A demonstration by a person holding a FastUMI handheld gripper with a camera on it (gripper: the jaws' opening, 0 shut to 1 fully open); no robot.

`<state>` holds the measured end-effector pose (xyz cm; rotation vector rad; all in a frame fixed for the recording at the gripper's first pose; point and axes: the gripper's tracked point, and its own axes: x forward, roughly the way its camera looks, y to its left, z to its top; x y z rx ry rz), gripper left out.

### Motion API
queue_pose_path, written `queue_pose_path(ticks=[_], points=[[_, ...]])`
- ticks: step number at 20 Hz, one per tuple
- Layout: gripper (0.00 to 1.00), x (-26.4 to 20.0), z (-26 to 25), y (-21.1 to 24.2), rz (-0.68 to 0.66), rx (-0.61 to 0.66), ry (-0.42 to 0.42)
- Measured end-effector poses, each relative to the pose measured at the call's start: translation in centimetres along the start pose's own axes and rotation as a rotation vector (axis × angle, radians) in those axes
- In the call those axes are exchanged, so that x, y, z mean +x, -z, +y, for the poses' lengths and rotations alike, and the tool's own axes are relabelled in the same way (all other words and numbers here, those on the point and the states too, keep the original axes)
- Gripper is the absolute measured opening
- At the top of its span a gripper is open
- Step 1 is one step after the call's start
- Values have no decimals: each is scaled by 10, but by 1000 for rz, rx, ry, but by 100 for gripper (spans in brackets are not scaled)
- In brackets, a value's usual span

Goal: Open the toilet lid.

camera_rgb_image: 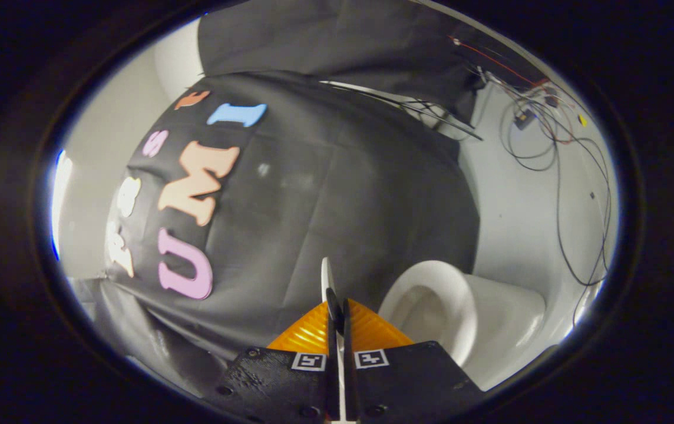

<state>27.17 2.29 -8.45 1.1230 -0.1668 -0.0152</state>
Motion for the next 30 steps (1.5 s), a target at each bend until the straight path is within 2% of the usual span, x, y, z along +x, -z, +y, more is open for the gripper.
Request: queue_pose_path(ticks=[7, 14, 22, 30], points=[[4, -5, 107, 50, 66, -277, -61], [3, -13, 179, 109, 138, -514, -132], [3, -27, 231, 200, 254, -812, -208], [4, -35, 252, 262, 321, -967, -267]])
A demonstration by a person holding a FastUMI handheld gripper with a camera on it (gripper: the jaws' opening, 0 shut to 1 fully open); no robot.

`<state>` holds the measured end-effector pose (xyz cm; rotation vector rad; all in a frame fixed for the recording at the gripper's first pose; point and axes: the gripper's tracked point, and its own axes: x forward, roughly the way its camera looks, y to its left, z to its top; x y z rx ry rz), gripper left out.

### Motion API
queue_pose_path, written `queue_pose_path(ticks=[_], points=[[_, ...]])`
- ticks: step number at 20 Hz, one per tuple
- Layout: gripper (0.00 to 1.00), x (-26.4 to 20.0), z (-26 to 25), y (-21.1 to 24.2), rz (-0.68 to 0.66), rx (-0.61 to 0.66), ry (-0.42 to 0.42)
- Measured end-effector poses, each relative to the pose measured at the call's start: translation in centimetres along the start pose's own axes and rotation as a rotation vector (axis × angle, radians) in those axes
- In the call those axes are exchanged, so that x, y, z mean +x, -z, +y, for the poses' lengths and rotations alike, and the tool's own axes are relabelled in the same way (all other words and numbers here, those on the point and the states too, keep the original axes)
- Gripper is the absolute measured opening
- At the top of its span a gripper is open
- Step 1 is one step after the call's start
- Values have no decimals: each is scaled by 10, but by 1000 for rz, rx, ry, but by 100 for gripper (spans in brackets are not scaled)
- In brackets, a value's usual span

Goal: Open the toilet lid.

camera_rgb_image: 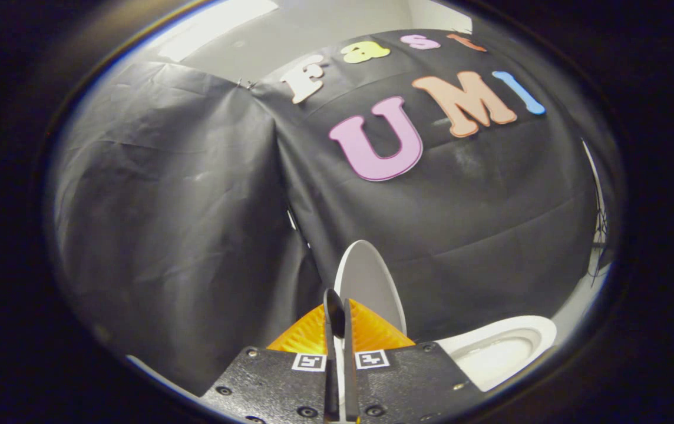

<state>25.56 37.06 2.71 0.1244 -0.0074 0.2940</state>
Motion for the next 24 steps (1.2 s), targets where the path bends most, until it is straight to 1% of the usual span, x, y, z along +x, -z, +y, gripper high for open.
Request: queue_pose_path(ticks=[2, 7, 9, 11, 13, 14, 17, 20, 22, 24], points=[[4, 6, 10, 4, 9, -60, 6], [5, 18, 42, 20, 48, -113, -23], [5, 22, 52, 26, 66, -178, -18], [7, 25, 59, 29, 89, -227, -4], [9, 25, 60, 32, 101, -218, 11], [10, 24, 63, 35, 105, -200, 1], [32, 9, 72, 15, 48, -158, -41], [53, -10, 72, -17, -24, -173, -82], [53, -19, 62, -39, -62, -182, -84], [53, -31, 43, -59, -96, -185, -68]])
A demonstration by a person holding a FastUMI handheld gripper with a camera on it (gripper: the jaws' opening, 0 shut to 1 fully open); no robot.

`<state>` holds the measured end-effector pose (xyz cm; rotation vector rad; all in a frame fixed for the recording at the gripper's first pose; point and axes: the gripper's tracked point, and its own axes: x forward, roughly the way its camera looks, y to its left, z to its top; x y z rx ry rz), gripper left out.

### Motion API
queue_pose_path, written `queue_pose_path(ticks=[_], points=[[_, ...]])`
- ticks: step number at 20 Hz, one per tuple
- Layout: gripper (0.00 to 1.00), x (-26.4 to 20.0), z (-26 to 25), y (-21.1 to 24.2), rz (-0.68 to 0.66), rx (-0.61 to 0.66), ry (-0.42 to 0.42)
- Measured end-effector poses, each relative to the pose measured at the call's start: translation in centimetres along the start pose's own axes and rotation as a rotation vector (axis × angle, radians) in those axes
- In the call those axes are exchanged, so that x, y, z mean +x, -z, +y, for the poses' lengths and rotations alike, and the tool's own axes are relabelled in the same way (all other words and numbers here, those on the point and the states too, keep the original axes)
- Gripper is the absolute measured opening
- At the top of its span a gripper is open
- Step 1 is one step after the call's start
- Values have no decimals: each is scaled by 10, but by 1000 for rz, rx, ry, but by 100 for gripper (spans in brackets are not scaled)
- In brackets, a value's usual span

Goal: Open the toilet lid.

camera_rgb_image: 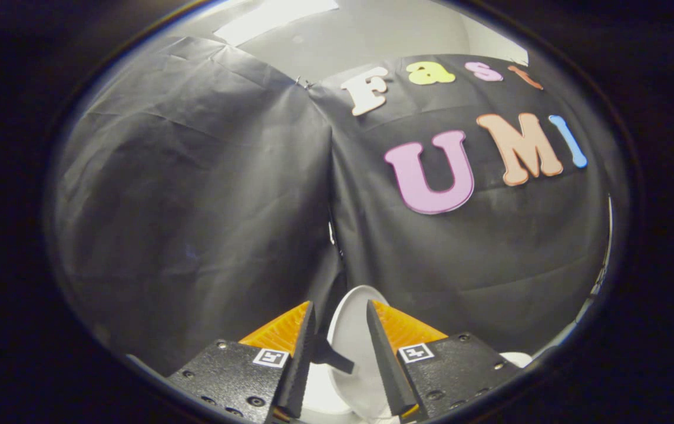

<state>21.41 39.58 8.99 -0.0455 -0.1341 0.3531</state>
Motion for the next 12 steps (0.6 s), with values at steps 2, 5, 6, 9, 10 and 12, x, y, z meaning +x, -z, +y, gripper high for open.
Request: queue_pose_path(ticks=[2, 5, 6, 9, 10, 12], points=[[54, -9, -28, -12, -15, -11, 46], [54, -19, -71, -18, -13, -20, 115], [54, -23, -84, -17, -4, -21, 127], [54, -38, -122, -14, 16, -10, 153], [54, -44, -135, -14, 16, 0, 164], [54, -57, -164, -12, 18, 29, 188]])
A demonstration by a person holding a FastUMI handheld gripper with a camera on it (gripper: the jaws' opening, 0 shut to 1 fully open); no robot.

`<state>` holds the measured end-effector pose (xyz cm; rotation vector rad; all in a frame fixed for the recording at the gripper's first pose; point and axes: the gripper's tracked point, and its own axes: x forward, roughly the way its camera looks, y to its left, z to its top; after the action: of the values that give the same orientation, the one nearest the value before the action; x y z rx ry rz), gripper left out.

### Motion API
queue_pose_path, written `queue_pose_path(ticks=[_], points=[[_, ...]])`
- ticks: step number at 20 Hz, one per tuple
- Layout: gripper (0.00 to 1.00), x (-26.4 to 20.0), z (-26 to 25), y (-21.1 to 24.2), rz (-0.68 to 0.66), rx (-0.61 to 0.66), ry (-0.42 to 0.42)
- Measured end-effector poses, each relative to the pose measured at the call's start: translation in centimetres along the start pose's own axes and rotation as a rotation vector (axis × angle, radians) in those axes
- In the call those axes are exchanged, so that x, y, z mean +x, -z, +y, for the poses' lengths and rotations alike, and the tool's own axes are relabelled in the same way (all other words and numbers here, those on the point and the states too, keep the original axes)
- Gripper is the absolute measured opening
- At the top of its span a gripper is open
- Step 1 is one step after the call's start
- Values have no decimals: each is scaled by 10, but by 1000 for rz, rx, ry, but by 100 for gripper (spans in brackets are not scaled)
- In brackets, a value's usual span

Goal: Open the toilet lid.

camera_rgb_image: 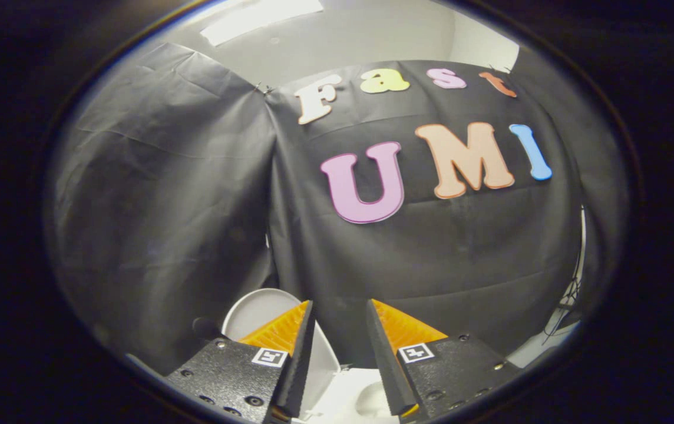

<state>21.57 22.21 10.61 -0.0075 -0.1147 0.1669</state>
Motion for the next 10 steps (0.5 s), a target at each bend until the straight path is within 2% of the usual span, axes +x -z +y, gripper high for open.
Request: queue_pose_path(ticks=[10], points=[[55, -68, -217, 21, -29, 169, 258]])
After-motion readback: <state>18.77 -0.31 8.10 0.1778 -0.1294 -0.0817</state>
